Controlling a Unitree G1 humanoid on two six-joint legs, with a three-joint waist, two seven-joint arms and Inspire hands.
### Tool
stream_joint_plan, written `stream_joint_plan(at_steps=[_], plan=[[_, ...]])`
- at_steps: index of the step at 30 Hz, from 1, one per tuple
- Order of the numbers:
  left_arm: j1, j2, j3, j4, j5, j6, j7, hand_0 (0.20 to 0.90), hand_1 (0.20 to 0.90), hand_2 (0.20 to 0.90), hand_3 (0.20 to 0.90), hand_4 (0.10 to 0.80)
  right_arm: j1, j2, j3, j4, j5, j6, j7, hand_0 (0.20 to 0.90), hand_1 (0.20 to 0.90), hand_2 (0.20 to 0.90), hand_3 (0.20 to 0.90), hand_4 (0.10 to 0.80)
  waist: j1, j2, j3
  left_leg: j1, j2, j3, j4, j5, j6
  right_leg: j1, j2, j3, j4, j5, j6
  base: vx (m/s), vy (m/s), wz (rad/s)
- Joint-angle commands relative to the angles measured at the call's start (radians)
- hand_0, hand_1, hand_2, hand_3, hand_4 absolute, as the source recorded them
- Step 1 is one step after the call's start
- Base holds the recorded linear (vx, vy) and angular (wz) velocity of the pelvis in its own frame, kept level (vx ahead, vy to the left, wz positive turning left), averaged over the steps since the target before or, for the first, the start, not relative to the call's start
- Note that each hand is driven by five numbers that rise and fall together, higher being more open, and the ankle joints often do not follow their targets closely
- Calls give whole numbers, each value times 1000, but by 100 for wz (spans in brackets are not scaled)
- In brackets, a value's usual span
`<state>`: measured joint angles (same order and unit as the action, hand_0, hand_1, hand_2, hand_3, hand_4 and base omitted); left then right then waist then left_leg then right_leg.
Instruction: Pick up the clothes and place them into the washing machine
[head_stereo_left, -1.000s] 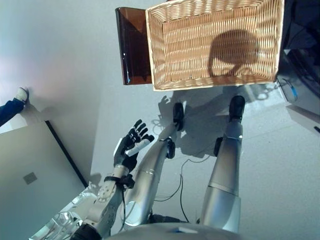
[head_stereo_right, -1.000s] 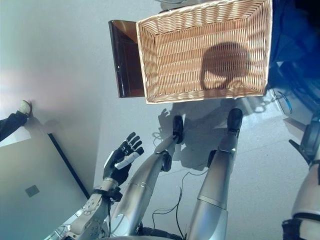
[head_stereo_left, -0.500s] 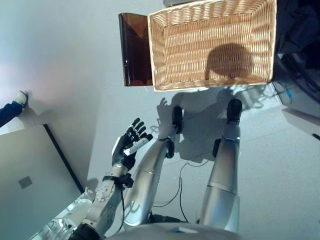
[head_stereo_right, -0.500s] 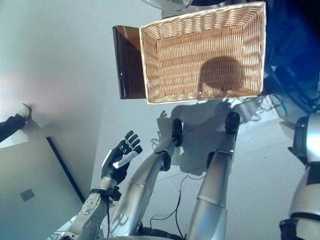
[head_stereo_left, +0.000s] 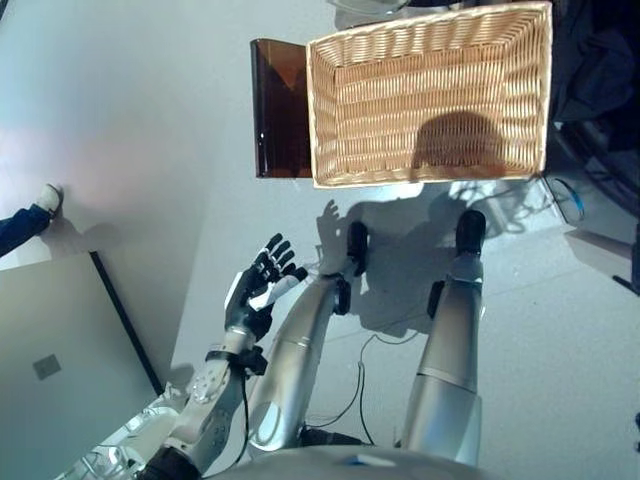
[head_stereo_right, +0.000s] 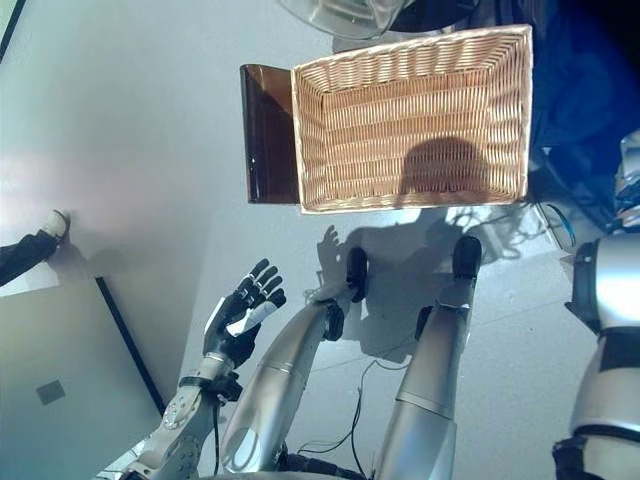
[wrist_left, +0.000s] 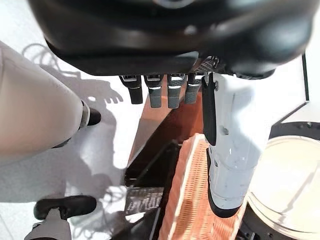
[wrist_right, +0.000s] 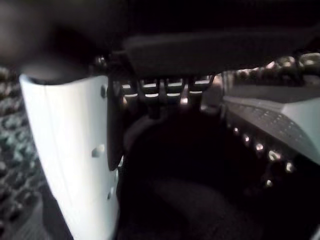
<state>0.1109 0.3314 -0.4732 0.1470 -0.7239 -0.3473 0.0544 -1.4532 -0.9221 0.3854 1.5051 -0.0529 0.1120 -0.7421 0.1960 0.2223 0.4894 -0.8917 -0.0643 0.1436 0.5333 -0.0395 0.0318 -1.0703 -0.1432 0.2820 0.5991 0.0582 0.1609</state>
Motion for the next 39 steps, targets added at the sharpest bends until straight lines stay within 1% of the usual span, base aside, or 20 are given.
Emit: stream_joint_plan(at_steps=[1, 3, 5, 6, 7, 8, 9, 11, 12, 13, 18, 20, 22, 27, 29, 32, 33, 39], plan=[[41, 90, 57, -69, 4, -52, -26, 900, 900, 900, 900, 800, 82, -33, 101, -92, -83, 24, -209, 900, 900, 900, 900, 800, 4, 82, -85, -60, -7, 55, -58, 38, -46, -7, 35, -23, 29, -92, -69, -4, 83, 4], [46, 98, 60, -70, 2, -45, -40, 900, 900, 900, 900, 800, 133, -1, 69, -95, -95, 36, -225, 900, 900, 900, 900, 800, 9, 86, -107, -50, -14, 62, -46, 25, -39, 4, 31, -16, 35, -96, -67, 4, 99, -3], [48, 99, 61, -69, 2, -43, -44, 900, 900, 900, 900, 800, 150, 9, 60, -99, -104, 41, -229, 900, 900, 900, 900, 800, 10, 85, -114, -46, -16, 63, -42, 22, -37, 10, 28, -16, 33, -98, -65, 7, 67, 3], [53, 100, 60, -60, 4, -42, -48, 900, 900, 900, 900, 800, 184, 41, 35, -108, -107, 40, -229, 900, 900, 900, 900, 800, 12, 87, -124, -37, -20, 66, -32, 15, -32, 21, 23, -15, 36, -99, -64, 11, 67, 11], [54, 101, 60, -60, 3, -43, -49, 900, 900, 900, 900, 800, 187, 41, 33, -109, -107, 41, -229, 900, 900, 900, 900, 800, 12, 86, -125, -36, -20, 66, -32, 15, -32, 21, 23, -15, 35, -99, -64, 22, 84, 10], [53, 101, 59, -52, 6, -38, -55, 900, 900, 900, 900, 800, 216, 73, 22, -109, -119, 42, -222, 900, 900, 900, 900, 800, 12, 81, -135, -25, -23, 69, -27, 7, -28, 39, 18, -16, 31, -100, -62, 13, 37, 0], [53, 102, 59, -52, 6, -38, -55, 900, 900, 900, 900, 800, 218, 73, 21, -110, -119, 42, -222, 900, 900, 900, 900, 800, 12, 81, -135, -24, -23, 68, -27, 7, -28, 40, 18, -16, 31, -100, -62, 35, 76, -5], [57, 99, 62, -38, 13, -31, -59, 900, 900, 900, 900, 800, 263, 125, -8, -126, -121, 31, -216, 900, 900, 900, 900, 800, 11, 73, -152, 1, -28, 71, -26, -5, -22, 72, 10, -23, 15, -98, -59, 35, 56, -1], [57, 100, 62, -38, 13, -31, -59, 900, 900, 900, 900, 800, 264, 126, -10, -127, -122, 31, -216, 900, 900, 900, 900, 800, 11, 73, -152, 2, -28, 70, -26, -5, -22, 74, 10, -23, 15, -98, -59, 24, 36, -1], [60, 98, 63, -30, 14, -31, -61, 900, 900, 900, 900, 800, 280, 148, -16, -132, -125, 27, -214, 900, 900, 900, 900, 800, 13, 69, -157, 13, -26, 72, -25, -11, -19, 88, 6, -28, 9, -99, -57, 24, 33, -6], [67, 60, 70, 58, 30, -21, -64, 900, 900, 900, 900, 800, 360, 253, -30, -138, -159, 4, -182, 900, 900, 900, 900, 800, 8, 47, -183, 67, -27, 74, -10, -38, -7, 155, -7, -39, -20, -96, -50, 45, 46, -8], [69, 53, 69, 76, 31, -18, -68, 900, 900, 900, 900, 800, 377, 266, -37, -138, -162, 1, -179, 900, 900, 900, 900, 800, 6, 44, -188, 78, -28, 72, -7, -43, -6, 168, -10, -41, -24, -98, -49, 46, 31, -1], [78, 31, 73, 99, 11, -10, -83, 900, 900, 900, 900, 800, 422, 311, -44, -133, -177, -6, -164, 900, 900, 900, 900, 800, 3, 36, -200, 108, -33, 71, 3, -57, -2, 198, -16, -44, -25, -104, -48, 70, 43, -7], [84, 15, 82, 127, 6, -1, -95, 900, 900, 900, 900, 800, 468, 352, -56, -138, -185, -20, -137, 900, 900, 900, 900, 800, 0, 34, -209, 140, -43, 73, 3, -69, 5, 224, -24, -45, -25, -105, -41, 41, 39, -4], [88, 18, 87, 124, 4, -1, -105, 900, 900, 900, 900, 800, 481, 379, -42, -134, -196, -29, -102, 900, 900, 900, 900, 800, 3, 29, -215, 141, -47, 74, 4, -73, 8, 226, -28, -48, -25, -106, -40, 0, 9, -3], [95, 25, 85, 122, 4, -1, -110, 900, 900, 900, 900, 800, 482, 389, -24, -138, -219, -34, -86, 900, 900, 900, 900, 800, 2, 27, -217, 134, -47, 75, 5, -73, 9, 216, -26, -48, -18, -109, -44, -11, 0, 3], [101, 30, 84, 125, 5, -2, -113, 900, 900, 900, 900, 800, 480, 400, 1, -141, -245, -37, -73, 900, 900, 900, 900, 800, 2, 26, -217, 130, -44, 76, 6, -72, 10, 209, -23, -49, -12, -110, -47, -18, -5, 7], [109, 35, 91, 132, 17, -3, -112, 900, 900, 900, 900, 800, 511, 420, 35, -151, -296, -33, -79, 900, 900, 900, 900, 800, -4, 19, -216, 128, -39, 73, 1, -65, 5, 212, -21, -56, -13, -114, -52, -10, -6, 3]])
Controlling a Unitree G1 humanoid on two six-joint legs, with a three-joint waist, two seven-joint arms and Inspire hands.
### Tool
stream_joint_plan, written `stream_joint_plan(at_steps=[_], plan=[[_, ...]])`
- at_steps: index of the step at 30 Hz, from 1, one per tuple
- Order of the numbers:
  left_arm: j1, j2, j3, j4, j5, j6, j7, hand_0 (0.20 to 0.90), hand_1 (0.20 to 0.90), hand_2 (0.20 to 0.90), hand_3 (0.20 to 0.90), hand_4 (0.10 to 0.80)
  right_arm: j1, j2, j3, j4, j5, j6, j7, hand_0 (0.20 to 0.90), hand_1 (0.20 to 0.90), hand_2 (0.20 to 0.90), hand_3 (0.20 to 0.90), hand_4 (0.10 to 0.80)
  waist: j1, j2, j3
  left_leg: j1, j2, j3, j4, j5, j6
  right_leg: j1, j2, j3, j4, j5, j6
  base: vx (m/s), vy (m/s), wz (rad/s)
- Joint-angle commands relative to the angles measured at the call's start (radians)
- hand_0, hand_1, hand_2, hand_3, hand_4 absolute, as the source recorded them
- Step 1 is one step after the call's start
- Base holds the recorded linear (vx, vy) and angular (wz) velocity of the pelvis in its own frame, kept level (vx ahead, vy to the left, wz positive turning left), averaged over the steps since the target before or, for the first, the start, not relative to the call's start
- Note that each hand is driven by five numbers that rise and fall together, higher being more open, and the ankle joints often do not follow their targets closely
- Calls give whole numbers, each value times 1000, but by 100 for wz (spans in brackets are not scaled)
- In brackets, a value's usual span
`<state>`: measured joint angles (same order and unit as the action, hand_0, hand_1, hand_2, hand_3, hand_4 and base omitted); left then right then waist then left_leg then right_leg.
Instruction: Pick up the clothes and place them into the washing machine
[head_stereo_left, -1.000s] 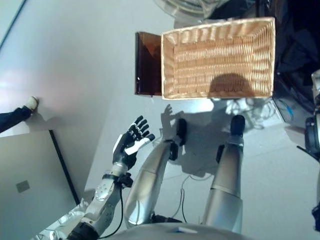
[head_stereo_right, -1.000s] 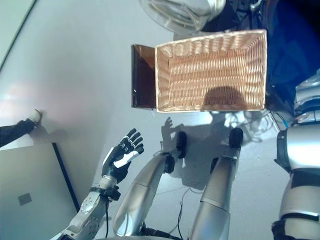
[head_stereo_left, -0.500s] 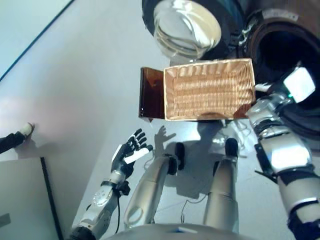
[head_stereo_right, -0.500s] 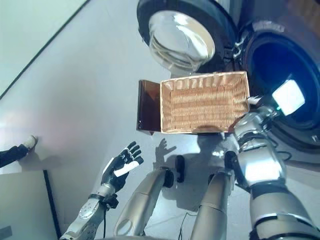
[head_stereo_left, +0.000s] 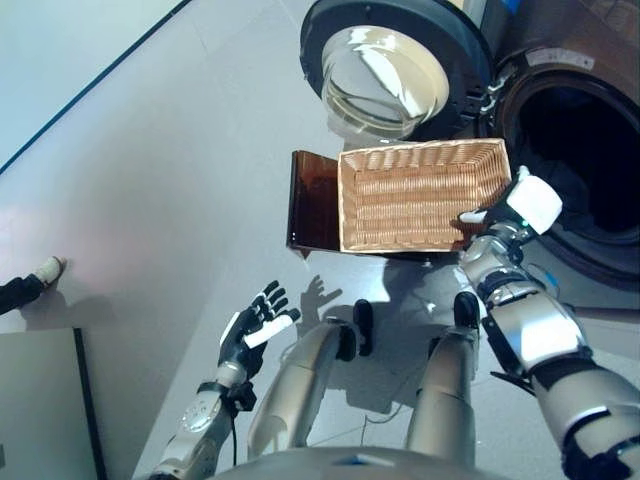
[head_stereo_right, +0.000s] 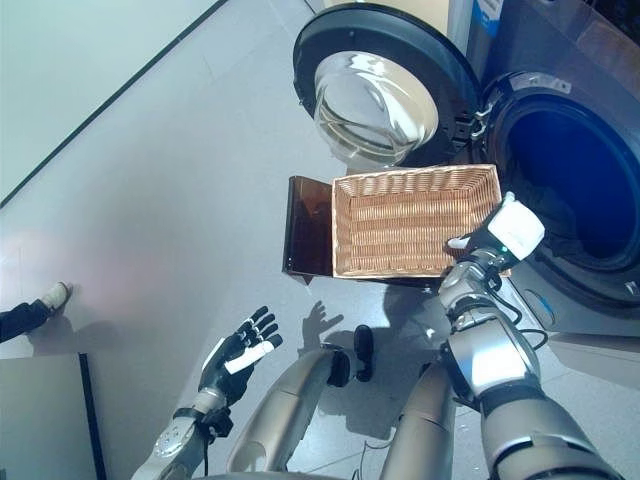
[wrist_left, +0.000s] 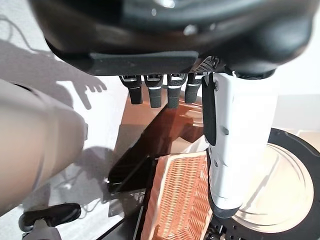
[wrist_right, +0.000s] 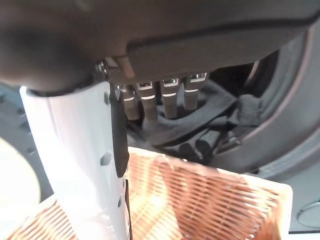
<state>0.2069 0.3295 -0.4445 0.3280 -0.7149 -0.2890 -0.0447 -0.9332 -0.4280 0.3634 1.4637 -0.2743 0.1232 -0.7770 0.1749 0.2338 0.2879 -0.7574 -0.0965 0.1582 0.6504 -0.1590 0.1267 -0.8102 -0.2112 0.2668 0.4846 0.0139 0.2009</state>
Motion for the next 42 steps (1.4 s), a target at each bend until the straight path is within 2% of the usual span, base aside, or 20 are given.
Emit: stream_joint_plan(at_steps=[1, 5, 8, 12, 16, 17, 20, 22, 24, 25, 29, 30, 32, 37, 40, 42], plan=[[12, 35, 66, -45, 18, -64, -10, 900, 900, 900, 900, 800, 14, -58, 58, -119, -87, -47, -48, 900, 900, 900, 900, 800, 16, 4, -17, 1, -4, 55, -121, 56, -91, -39, 49, -44, 99, -71, -93, 0, 0, 0], [2, 20, 73, -1, 46, -66, 5, 900, 900, 900, 900, 800, 59, -28, 46, -126, -89, -53, -56, 900, 900, 900, 900, 800, 16, -5, -21, 24, 0, 45, -133, 59, -93, -14, 48, -53, 93, -74, -92, 32, -41, 3], [-18, -24, 102, 90, 94, -70, 38, 900, 900, 900, 900, 800, 168, 19, 52, -151, -120, -65, -51, 900, 900, 900, 900, 800, 12, -23, -27, 84, 3, 30, -145, 58, -95, 54, 41, -70, 83, -80, -89, 80, -57, 2], [-35, -55, 120, 157, 120, -69, 55, 900, 900, 900, 900, 800, 236, 54, 45, -150, -126, -71, -44, 900, 900, 900, 900, 800, 7, -34, -27, 141, 2, 12, -160, 57, -96, 121, 36, -91, 69, -89, -87, 117, -76, -1], [-124, -136, 190, 394, 240, -86, 146, 900, 900, 900, 900, 800, 447, 138, 49, -148, -163, -98, -13, 900, 900, 900, 900, 800, -7, -86, -40, 338, 4, -43, -240, 65, -115, 367, 25, -174, -47, -100, -75, 205, -150, 14], [-124, -137, 190, 394, 240, -87, 146, 900, 900, 900, 900, 800, 447, 138, 49, -148, -163, -98, -12, 900, 900, 900, 900, 800, -6, -86, -42, 337, 5, -42, -243, 68, -115, 366, 26, -173, -51, -96, -75, 183, -145, 22], [-174, -166, 250, 512, 216, -91, 159, 900, 900, 900, 900, 800, 533, 170, 54, -155, -186, -120, 23, 900, 900, 900, 900, 800, -22, -120, -67, 421, 17, -58, -306, 83, -123, 466, 35, -204, -134, -81, -68, 141, -127, -5], [-203, -173, 283, 576, 217, -101, 165, 900, 900, 900, 900, 800, 598, 173, 54, -163, -208, -138, 59, 900, 900, 900, 900, 800, -38, -153, -91, 486, 29, -66, -361, 95, -127, 533, 47, -225, -197, -62, -63, 159, -163, -1], [-211, -177, 299, 598, 215, -105, 173, 900, 900, 900, 900, 800, 619, 176, 49, -168, -204, -146, 74, 900, 900, 900, 900, 800, -46, -164, -98, 516, 36, -67, -390, 103, -129, 559, 52, -233, -221, -53, -60, 118, -117, -5], [-229, -181, 310, 647, 229, -107, 180, 900, 900, 900, 900, 800, 655, 177, 85, -162, -238, -148, 95, 900, 900, 900, 900, 800, -56, -182, -113, 561, 43, -69, -431, 112, -131, 609, 59, -241, -266, -39, -57, 148, -148, -3], [-243, -179, 325, 672, 258, -116, 208, 900, 900, 900, 900, 800, 685, 179, 78, -150, -247, -153, 122, 900, 900, 900, 900, 800, -65, -199, -128, 610, 47, -73, -475, 124, -133, 659, 64, -250, -311, -23, -52, 79, -76, -8], [-259, -189, 352, 705, 292, -130, 277, 900, 900, 900, 900, 800, 721, 195, 69, -154, -228, -166, 134, 900, 900, 900, 900, 800, -70, -216, -147, 655, 51, -80, -515, 134, -136, 706, 68, -257, -350, -10, -49, 95, -96, -2], [-273, -188, 375, 791, 295, -109, 267, 900, 900, 900, 900, 800, 760, 204, 68, -129, -226, -173, 172, 900, 900, 900, 900, 800, -78, -233, -179, 715, 57, -80, -564, 139, -134, 759, 75, -254, -394, 5, -48, 109, -105, 6], [-270, -175, 400, 853, 306, -87, 242, 900, 900, 900, 900, 800, 787, 207, 58, -136, -203, -187, 210, 900, 900, 900, 900, 800, -91, -239, -209, 770, 63, -66, -612, 150, -135, 801, 82, -237, -438, 29, -44, 33, -31, -7], [-258, -153, 412, 937, 406, -47, 216, 900, 900, 900, 900, 800, 805, 221, 75, -116, -218, -192, 294, 900, 900, 900, 900, 800, -92, -246, -252, 819, 75, -50, -690, 178, -140, 833, 95, -220, -497, 58, -36, -16, -34, -27], [-251, -145, 421, 980, 437, -21, 211, 900, 900, 900, 900, 800, 824, 231, 52, -94, -191, -191, 323, 900, 900, 900, 900, 800, -99, -249, -261, 842, 84, -50, -727, 203, -146, 849, 104, -221, -505, 59, -43, -23, -36, -17]])
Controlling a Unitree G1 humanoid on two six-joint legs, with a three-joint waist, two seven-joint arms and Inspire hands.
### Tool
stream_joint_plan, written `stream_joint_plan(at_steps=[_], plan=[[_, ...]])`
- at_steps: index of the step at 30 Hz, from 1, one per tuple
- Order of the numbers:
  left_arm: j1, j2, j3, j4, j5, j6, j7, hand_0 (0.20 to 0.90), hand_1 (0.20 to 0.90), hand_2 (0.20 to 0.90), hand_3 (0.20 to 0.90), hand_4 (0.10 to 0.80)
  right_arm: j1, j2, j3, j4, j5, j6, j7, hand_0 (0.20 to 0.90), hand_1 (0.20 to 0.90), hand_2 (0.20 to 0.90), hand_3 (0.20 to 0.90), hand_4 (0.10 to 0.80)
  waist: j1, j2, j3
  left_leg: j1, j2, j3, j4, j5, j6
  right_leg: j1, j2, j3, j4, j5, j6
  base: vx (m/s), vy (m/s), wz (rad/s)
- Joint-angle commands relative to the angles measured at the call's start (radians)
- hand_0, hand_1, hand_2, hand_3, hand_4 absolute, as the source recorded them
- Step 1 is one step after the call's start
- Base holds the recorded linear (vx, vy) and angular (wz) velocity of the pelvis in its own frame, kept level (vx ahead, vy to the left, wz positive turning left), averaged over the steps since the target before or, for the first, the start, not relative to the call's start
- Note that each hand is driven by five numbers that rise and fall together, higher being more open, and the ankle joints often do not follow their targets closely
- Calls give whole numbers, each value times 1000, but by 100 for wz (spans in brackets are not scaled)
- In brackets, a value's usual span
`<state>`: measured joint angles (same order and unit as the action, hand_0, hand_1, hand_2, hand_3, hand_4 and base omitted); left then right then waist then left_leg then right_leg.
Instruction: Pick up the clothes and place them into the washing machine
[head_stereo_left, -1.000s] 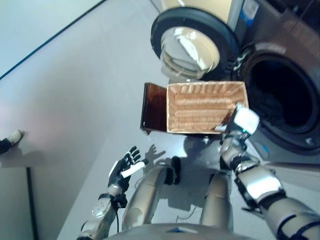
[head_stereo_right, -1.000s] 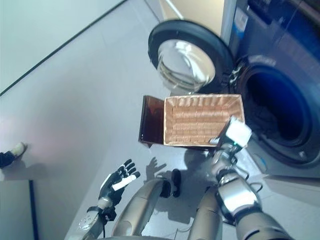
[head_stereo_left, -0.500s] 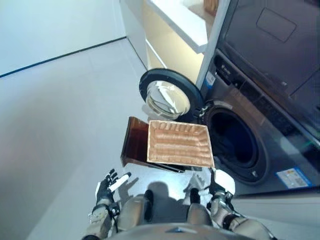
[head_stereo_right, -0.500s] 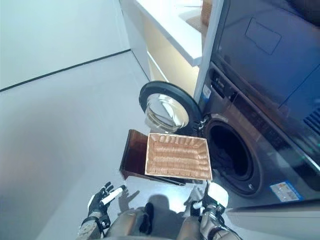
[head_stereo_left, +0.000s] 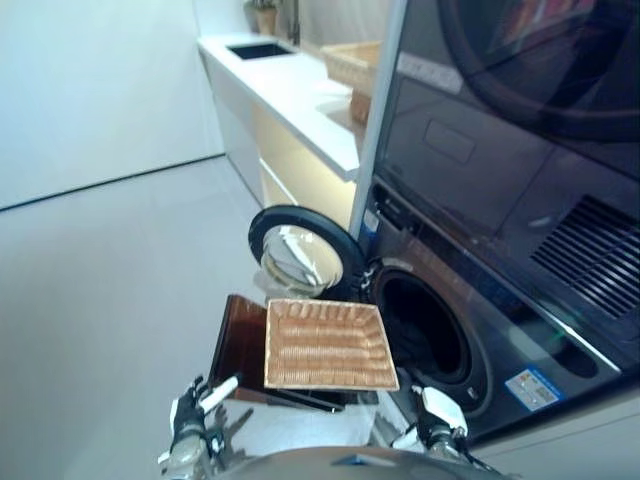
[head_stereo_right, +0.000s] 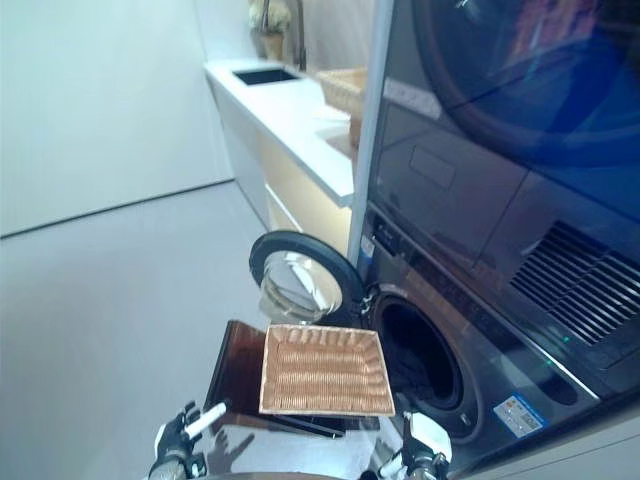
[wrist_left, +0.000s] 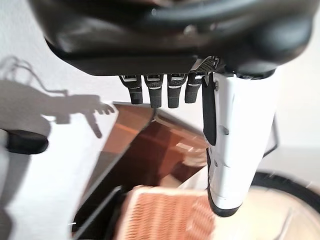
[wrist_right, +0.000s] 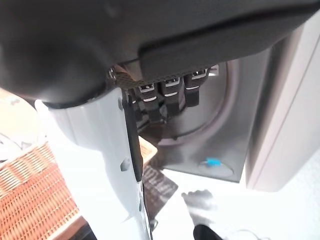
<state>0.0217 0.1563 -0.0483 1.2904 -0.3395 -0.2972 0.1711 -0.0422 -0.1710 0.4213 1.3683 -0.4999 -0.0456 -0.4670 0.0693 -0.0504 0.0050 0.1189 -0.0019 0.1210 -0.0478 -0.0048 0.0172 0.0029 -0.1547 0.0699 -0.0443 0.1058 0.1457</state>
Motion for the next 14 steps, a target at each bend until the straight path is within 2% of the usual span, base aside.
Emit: stream_joint_plan(at_steps=[1, 2, 7, 14], plan=[[-59, 30, 31, 32, 77, 0, -5, 900, 900, 900, 900, 800, -51, -20, -24, 11, 57, -23, 22, 900, 900, 900, 900, 800, 4, 34, 16, -31, -7, -17, -39, 53, -39, 39, 51, -25, 25, -35, 9, -13, -49, -4], [-46, 34, 55, 75, 100, 26, -5, 900, 900, 900, 900, 800, -26, -4, -65, 35, 114, -25, 43, 900, 900, 900, 900, 800, -2, 31, 6, -23, -1, -21, -40, 51, -39, 55, 59, -29, 23, -43, 2, -2, -34, 3], [-18, 28, 92, 122, 115, 53, 2, 900, 900, 900, 900, 800, 6, 9, -117, 70, 202, -32, 91, 900, 900, 900, 900, 800, -14, 30, -5, -15, 1, -26, -40, 51, -37, 68, 64, -32, 19, -49, -9, -3, -2, 1], [-4, 20, 84, 123, 132, 62, -10, 900, 900, 900, 900, 800, 13, 0, -130, 76, 233, -34, 115, 900, 900, 900, 900, 800, -11, 25, -17, 1, 6, -33, -40, 47, -37, 90, 64, -42, 20, -66, -16, 5, -14, 4]])
